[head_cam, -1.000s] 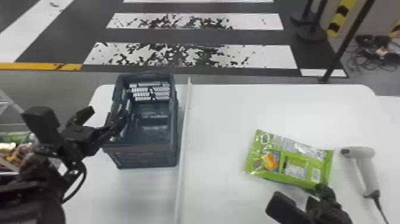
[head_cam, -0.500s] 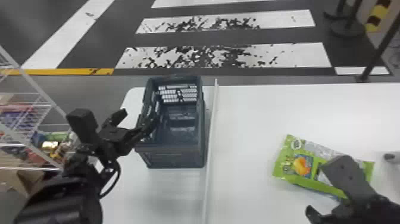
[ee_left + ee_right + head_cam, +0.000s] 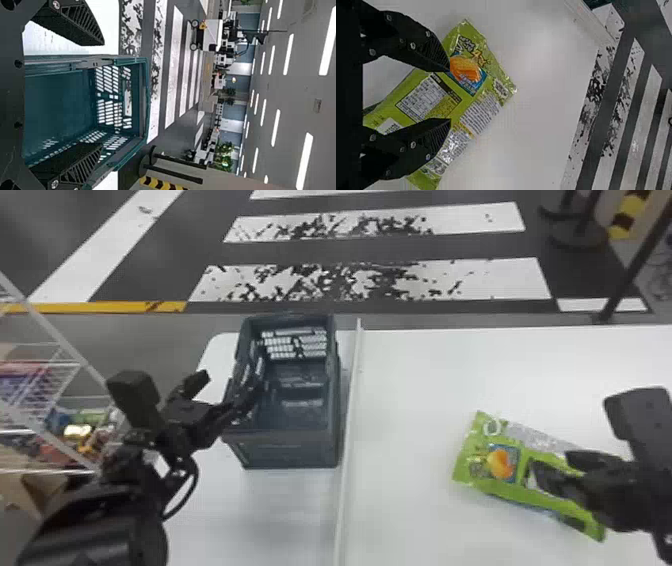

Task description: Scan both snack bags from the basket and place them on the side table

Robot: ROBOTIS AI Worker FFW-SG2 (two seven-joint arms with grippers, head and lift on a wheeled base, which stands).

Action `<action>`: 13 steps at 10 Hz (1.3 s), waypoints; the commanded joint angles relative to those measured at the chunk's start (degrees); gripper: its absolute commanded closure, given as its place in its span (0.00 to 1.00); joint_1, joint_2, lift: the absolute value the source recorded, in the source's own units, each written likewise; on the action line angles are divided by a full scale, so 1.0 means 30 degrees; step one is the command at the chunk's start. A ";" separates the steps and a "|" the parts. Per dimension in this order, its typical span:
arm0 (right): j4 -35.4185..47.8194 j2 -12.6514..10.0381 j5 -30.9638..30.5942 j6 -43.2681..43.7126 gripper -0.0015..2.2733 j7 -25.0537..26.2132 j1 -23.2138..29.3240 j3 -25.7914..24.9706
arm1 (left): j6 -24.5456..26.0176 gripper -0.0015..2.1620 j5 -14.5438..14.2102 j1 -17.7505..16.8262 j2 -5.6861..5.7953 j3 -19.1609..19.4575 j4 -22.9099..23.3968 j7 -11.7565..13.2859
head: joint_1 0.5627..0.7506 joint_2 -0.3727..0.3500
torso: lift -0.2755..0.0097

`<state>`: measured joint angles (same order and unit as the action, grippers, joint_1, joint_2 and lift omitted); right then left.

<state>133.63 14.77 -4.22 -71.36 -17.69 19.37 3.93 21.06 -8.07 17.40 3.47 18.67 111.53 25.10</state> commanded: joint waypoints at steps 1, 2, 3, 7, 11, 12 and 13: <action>-0.0978 -0.0207 -0.0087 0.0770 0.98 0.0009 -0.0216 -0.0520 | -0.0001 0.04 0.0052 -0.0029 -0.0045 -0.0011 0.0000 0.0013 | 0.70 0.70 | 0.70; -0.1651 -0.0265 -0.0468 0.1298 0.99 -0.0021 -0.0450 -0.0549 | -0.0001 0.04 0.0111 -0.0117 -0.0045 -0.0011 -0.0088 0.0013 | 0.70 0.69 | 0.70; -0.2384 -0.0324 -0.0936 0.2235 0.99 0.0009 -0.0685 -0.0549 | -0.0001 0.04 0.0111 -0.0204 -0.0045 -0.0011 -0.0205 -0.0016 | 0.70 0.67 | 0.70; -0.5812 -0.0705 -0.2343 0.4169 0.99 0.0097 -0.2384 -0.0872 | -0.0001 0.04 0.0111 -0.0292 0.0014 0.0019 -0.0469 0.0013 | 0.70 0.61 | 0.70; -0.6134 -0.0675 -0.3807 0.0829 0.99 0.0097 -0.2296 -0.0959 | -0.0001 0.04 0.0111 -0.0292 -0.0016 0.0019 -0.0557 0.0043 | 0.70 0.55 | 0.70; -0.5489 -0.0675 -0.3866 -0.0226 0.99 0.0067 -0.1857 -0.0959 | -0.0001 0.04 0.0111 -0.0292 -0.0016 -0.0040 -0.0615 0.0043 | 0.70 0.53 | 0.70; -0.4728 -0.0675 -0.3866 -0.1515 0.99 0.0067 -0.1564 -0.0901 | -0.0001 0.04 0.0111 -0.0322 -0.0016 -0.0040 -0.0615 0.0043 | 0.70 0.52 | 0.70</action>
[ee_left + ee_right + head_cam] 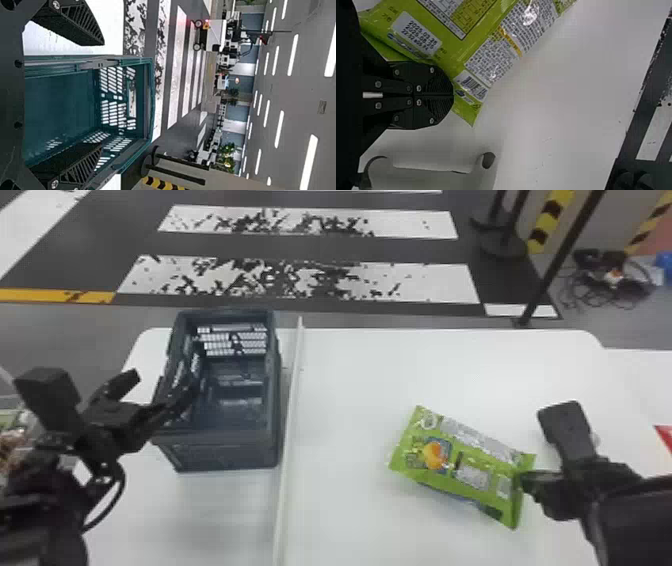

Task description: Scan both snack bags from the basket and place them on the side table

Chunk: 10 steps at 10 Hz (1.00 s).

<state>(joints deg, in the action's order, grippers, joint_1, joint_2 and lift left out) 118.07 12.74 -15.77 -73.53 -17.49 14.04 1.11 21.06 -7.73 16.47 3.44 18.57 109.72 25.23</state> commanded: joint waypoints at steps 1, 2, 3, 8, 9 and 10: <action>0.1219 -0.0027 -0.0016 -0.2196 0.99 0.0000 0.0447 0.0188 | 0.0000 0.04 0.0000 -0.0012 -0.0003 -0.0009 -0.0010 0.0000 | 0.70 0.51 | 0.70; 0.1805 -0.0027 -0.0016 -0.3075 0.99 -0.0058 0.0652 0.0452 | 0.0000 0.04 0.0000 -0.0012 0.0026 -0.0009 -0.0010 0.0000 | 0.70 0.51 | 0.70; 0.2157 -0.0027 -0.0016 -0.3368 0.99 -0.0205 0.0799 0.0745 | 0.0000 0.04 -0.0030 0.0017 0.0026 -0.0009 -0.0010 0.0000 | 0.70 0.52 | 0.70; 0.3446 -0.0350 0.0013 -0.4716 0.99 -0.0351 0.1355 0.1887 | 0.0000 0.04 -0.0118 0.0105 0.0114 0.0049 -0.0039 0.0000 | 0.70 0.60 | 0.70; 0.3680 -0.0379 0.0013 -0.4891 0.99 -0.0351 0.1590 0.2063 | 0.0000 0.04 -0.0118 0.0105 0.0085 0.0049 -0.0039 0.0000 | 0.70 0.62 | 0.70; 0.3915 -0.0437 0.0013 -0.4950 0.99 -0.0351 0.1824 0.2239 | 0.0000 0.04 -0.0147 0.0105 0.0085 0.0049 -0.0039 0.0000 | 0.70 0.63 | 0.70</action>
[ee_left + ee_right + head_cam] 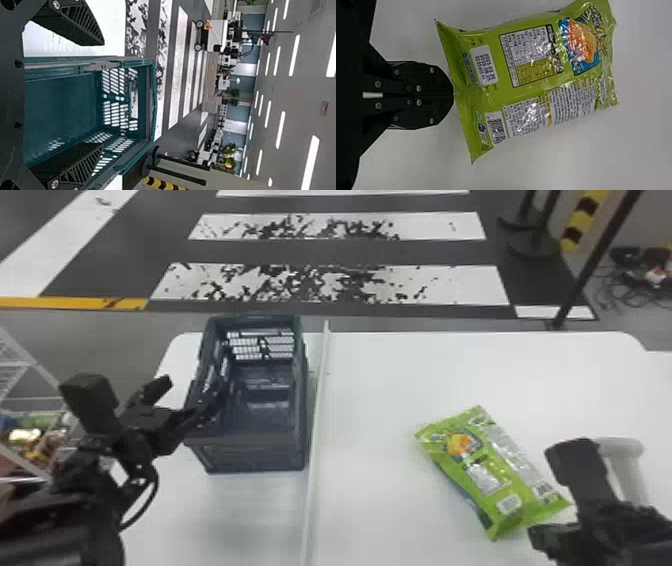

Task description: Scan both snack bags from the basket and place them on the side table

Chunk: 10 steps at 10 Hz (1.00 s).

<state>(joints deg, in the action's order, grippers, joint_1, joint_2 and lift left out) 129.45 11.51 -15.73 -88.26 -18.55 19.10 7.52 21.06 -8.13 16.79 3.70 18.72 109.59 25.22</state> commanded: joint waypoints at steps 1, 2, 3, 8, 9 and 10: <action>0.0355 -0.0057 -0.0001 -0.0041 0.99 0.0000 0.0282 0.0161 | 0.0000 0.04 -0.0043 0.0000 -0.0003 0.0000 -0.0027 0.0001 | 0.70 0.65 | 0.70; 0.0560 -0.0057 -0.0001 -0.0158 0.99 -0.0029 0.0399 0.0278 | 0.0000 0.04 -0.0043 0.0029 -0.0003 0.0000 -0.0027 0.0001 | 0.70 0.65 | 0.70; 0.0560 -0.0057 0.0117 -0.0100 0.99 -0.0058 0.0429 0.0336 | 0.0000 0.04 -0.0043 0.0059 -0.0003 0.0029 -0.0027 0.0001 | 0.70 0.66 | 0.70; 0.1087 -0.0409 0.0322 -0.0041 0.99 -0.0468 0.0429 0.0952 | 0.0000 0.04 -0.0073 0.0117 -0.0003 0.0029 0.0002 0.0001 | 0.70 0.72 | 0.70; 0.1175 -0.0497 0.0322 -0.0100 0.99 -0.0468 0.0429 0.1069 | 0.0000 0.04 -0.0073 0.0117 -0.0003 0.0029 -0.0027 0.0001 | 0.70 0.74 | 0.70; 0.1205 -0.0526 0.0322 -0.0041 0.99 -0.0498 0.0429 0.1186 | 0.0000 0.04 -0.0073 0.0117 -0.0003 0.0000 0.0002 0.0001 | 0.70 0.75 | 0.70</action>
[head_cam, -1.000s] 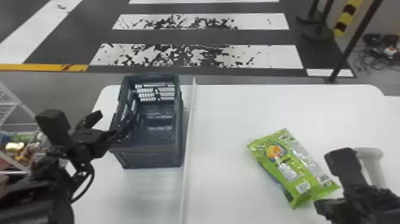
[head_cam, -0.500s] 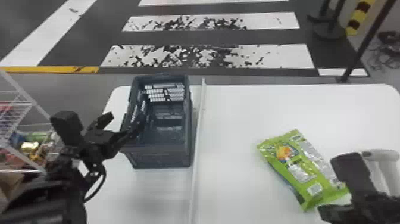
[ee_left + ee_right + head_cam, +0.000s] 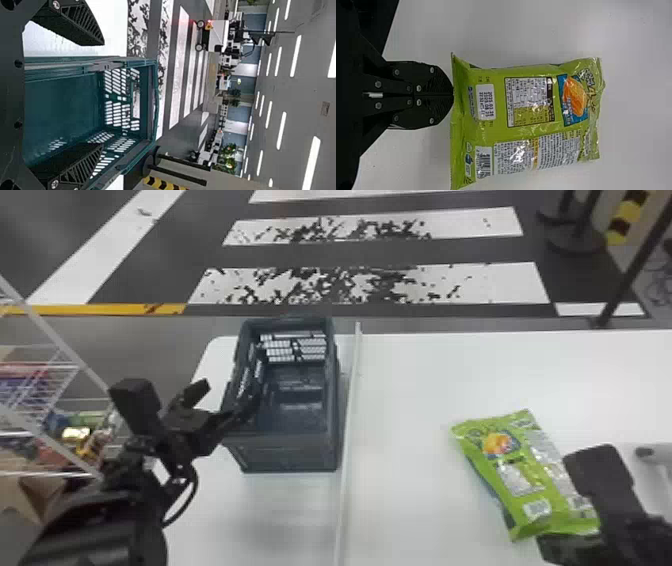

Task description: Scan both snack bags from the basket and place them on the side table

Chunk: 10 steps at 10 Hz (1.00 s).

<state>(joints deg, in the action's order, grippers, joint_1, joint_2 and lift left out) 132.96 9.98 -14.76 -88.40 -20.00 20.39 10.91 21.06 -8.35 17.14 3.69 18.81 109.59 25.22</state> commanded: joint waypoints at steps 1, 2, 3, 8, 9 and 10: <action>0.0005 -0.0106 -0.0001 0.0007 0.99 -0.0014 -0.0029 0.0200 | 0.0000 0.04 0.0000 0.0000 0.0000 0.0000 -0.0026 0.0001 | 0.70 0.75 | 0.70; 0.0005 -0.0223 -0.0001 0.0007 0.99 0.0015 -0.0058 0.0347 | 0.0000 0.04 0.0000 0.0000 0.0000 -0.0029 -0.0026 0.0001 | 0.70 0.76 | 0.70; 0.0005 -0.0428 -0.0001 0.0065 0.99 0.0015 -0.0117 0.0493 | 0.0000 0.04 0.0000 0.0000 0.0000 -0.0029 -0.0026 0.0001 | 0.70 0.77 | 0.70; -0.0083 -0.0809 -0.0001 0.0065 0.99 0.0015 -0.0293 0.1138 | 0.0000 0.04 0.0000 0.0059 0.0030 -0.0088 -0.0026 0.0001 | 0.70 0.83 | 0.70; -0.0141 -0.0867 -0.0001 0.0124 0.99 0.0015 -0.0351 0.1284 | 0.0000 0.04 0.0000 0.0059 0.0030 -0.0088 -0.0026 0.0001 | 0.70 0.83 | 0.70; -0.0200 -0.0926 -0.0001 0.0065 0.99 0.0015 -0.0469 0.1431 | 0.0000 0.04 0.0000 0.0059 0.0030 -0.0117 0.0004 0.0001 | 0.70 0.84 | 0.70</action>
<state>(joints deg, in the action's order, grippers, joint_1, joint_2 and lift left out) 132.47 7.25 -14.76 -88.10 -19.98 19.16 14.97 21.06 -8.35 17.29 3.78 18.48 109.52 25.22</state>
